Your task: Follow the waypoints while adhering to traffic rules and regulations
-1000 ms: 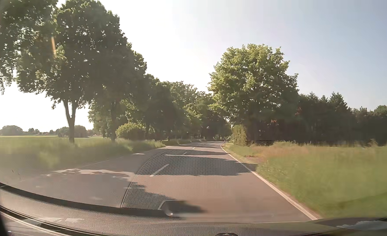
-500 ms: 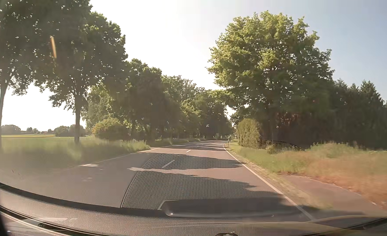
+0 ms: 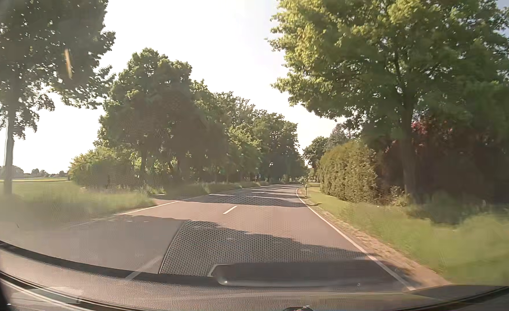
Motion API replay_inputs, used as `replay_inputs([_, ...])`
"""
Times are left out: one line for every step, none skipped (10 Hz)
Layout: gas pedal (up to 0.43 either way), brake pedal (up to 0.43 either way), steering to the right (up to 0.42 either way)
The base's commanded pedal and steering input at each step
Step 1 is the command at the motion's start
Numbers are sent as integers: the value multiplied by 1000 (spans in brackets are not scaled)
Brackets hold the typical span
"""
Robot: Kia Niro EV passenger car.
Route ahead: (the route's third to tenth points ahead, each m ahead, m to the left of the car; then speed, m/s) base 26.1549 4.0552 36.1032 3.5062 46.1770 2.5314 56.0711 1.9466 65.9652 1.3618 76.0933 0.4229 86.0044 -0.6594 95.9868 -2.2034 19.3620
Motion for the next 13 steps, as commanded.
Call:
replay_inputs([177, 0, 5])
replay_inputs([177, 0, 5])
replay_inputs([177, 0, 5])
replay_inputs([177, 0, 5])
replay_inputs([177, 0, 6])
replay_inputs([177, 0, 6])
replay_inputs([189, 0, 6])
replay_inputs([189, 0, 6])
replay_inputs([189, 0, 6])
replay_inputs([189, 0, 6])
replay_inputs([189, 0, 6])
replay_inputs([189, 0, 6])
replay_inputs([189, 0, 6])
